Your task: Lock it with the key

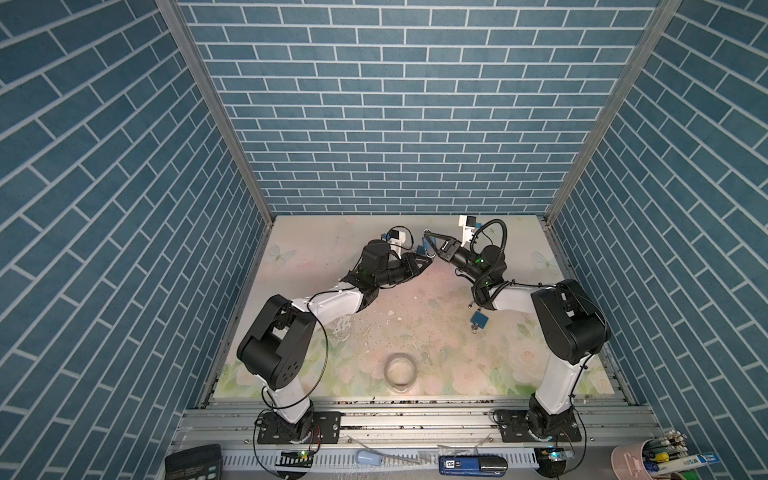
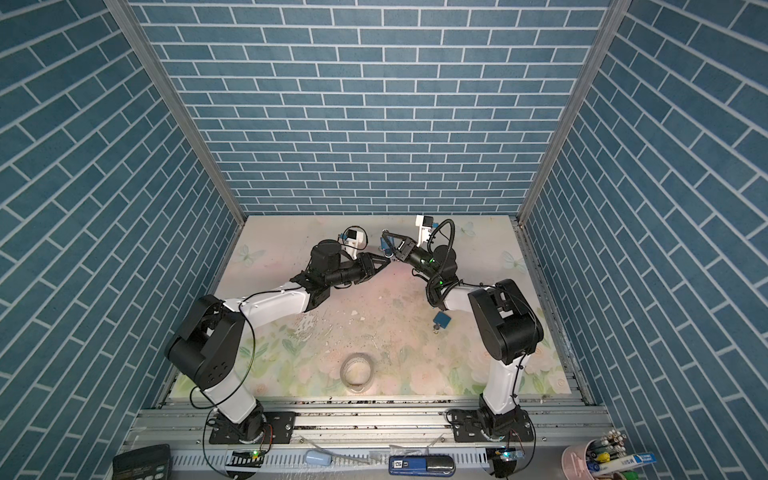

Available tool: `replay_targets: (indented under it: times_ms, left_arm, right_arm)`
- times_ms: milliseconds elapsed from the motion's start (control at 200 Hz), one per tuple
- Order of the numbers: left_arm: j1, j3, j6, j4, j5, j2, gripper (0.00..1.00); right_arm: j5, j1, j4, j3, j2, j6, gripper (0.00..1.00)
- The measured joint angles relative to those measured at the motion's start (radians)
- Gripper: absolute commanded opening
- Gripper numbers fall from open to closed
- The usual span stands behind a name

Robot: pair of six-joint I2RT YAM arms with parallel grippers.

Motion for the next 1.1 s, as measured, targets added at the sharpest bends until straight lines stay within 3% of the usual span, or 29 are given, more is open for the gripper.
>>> replay_targets:
  times_ms: [515,1100]
  left_arm:
    - [0.004,-0.108,-0.117,0.162,-0.004,-0.055,0.29]
    - [0.003,-0.032,-0.144,0.228,0.004,0.0,0.23]
  right_arm:
    - [0.0,0.0,0.009,-0.002,0.002,0.007,0.0]
    - [0.001,0.001,0.008,-0.002,0.019,0.007,0.0]
